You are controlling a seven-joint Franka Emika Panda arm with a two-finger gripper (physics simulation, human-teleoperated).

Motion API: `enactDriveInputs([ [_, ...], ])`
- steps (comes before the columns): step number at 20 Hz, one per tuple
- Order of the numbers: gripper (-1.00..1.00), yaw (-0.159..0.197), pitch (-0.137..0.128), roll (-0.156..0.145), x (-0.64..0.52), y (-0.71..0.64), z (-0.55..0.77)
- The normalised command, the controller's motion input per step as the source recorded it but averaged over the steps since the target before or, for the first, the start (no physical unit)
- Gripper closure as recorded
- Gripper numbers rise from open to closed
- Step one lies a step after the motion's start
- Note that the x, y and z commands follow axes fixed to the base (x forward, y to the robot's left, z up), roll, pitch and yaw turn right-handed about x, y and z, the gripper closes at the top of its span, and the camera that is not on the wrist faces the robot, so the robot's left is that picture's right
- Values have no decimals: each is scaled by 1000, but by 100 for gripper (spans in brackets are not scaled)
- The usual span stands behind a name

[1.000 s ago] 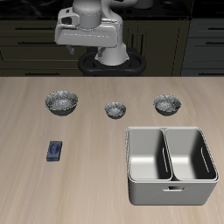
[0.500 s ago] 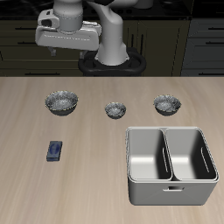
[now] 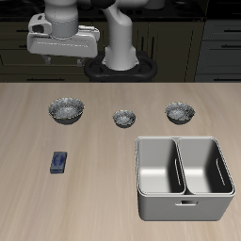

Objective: Place the cream cheese in the middle-sized bowl

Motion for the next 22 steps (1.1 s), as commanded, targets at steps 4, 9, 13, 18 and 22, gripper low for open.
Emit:
enactDriveInputs([
  [4, -100, -17, 6, -7, 241, -150, 52],
  [9, -100, 23, -17, 7, 232, -74, 32],
  [13, -100, -23, -3, -31, 283, -283, 60],
  [18, -100, 7, -22, 10, 221, -106, 64],
  [22, -100, 3, -15, -8, 357, -56, -19],
])
